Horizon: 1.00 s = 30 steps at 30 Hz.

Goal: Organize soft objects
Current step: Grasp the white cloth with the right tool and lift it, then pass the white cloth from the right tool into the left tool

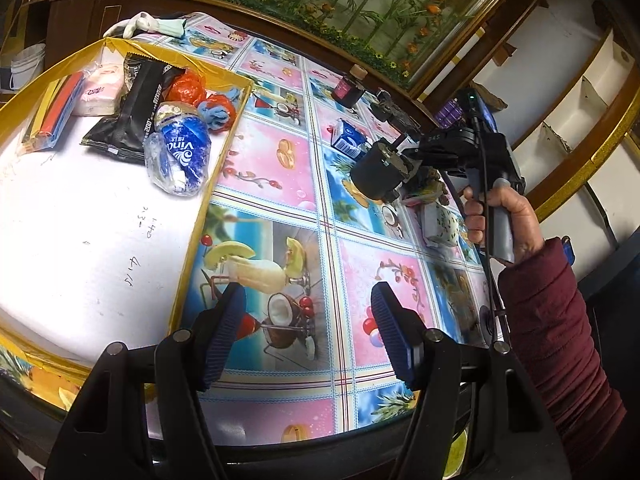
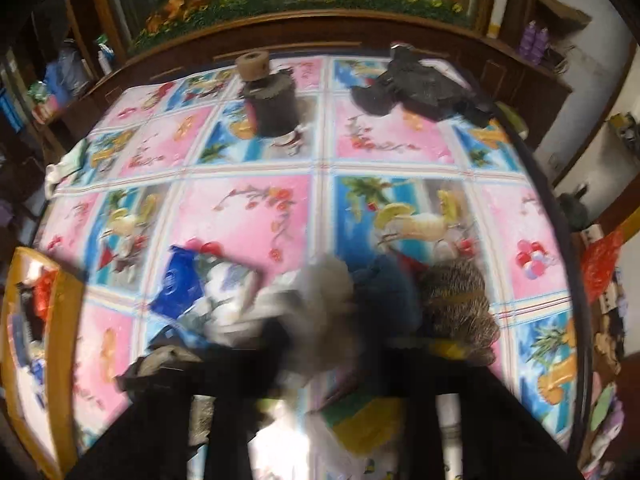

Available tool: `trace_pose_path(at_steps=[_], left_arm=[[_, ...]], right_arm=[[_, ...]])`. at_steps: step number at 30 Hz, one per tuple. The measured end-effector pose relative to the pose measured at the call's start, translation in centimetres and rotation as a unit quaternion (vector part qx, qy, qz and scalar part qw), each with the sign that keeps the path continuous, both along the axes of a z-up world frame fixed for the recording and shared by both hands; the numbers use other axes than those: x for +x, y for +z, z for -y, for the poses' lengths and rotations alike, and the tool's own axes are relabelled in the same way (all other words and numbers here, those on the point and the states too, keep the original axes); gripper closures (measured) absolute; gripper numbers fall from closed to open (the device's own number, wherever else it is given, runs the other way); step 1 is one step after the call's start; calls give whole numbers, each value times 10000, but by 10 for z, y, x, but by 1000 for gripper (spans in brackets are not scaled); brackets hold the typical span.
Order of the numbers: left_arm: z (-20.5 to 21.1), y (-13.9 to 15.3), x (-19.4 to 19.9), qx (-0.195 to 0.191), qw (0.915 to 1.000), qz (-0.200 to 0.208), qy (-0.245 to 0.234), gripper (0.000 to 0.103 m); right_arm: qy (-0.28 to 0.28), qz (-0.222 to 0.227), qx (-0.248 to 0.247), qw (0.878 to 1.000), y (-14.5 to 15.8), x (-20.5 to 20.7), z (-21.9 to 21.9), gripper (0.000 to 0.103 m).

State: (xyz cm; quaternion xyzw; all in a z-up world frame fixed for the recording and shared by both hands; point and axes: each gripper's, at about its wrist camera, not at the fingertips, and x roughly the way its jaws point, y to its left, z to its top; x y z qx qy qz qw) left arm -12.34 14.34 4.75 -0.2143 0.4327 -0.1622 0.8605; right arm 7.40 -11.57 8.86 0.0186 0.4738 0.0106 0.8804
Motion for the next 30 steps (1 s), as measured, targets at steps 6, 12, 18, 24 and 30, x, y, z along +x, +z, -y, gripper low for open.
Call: trace_pose_path(at_steps=[6, 12, 18, 24, 30], left_arm=[[-2, 1, -4, -24, 10000, 56, 2, 39], [-5, 3, -8, -92, 9999, 84, 67, 39], [2, 5, -17, -31, 9999, 109, -65, 39], [8, 9, -22, 178, 9995, 159, -226, 39], [44, 13, -2, 809, 9935, 239, -765, 39]], right_arm=[[11, 431, 489, 9979, 29, -32, 9, 89], [654, 806, 1245, 9868, 64, -106, -1, 88], [1512, 385, 1351, 9785, 29, -149, -46, 51], [813, 799, 1446, 9829, 30, -165, 6, 44], [-258, 882, 949, 9912, 20, -190, 64, 36]])
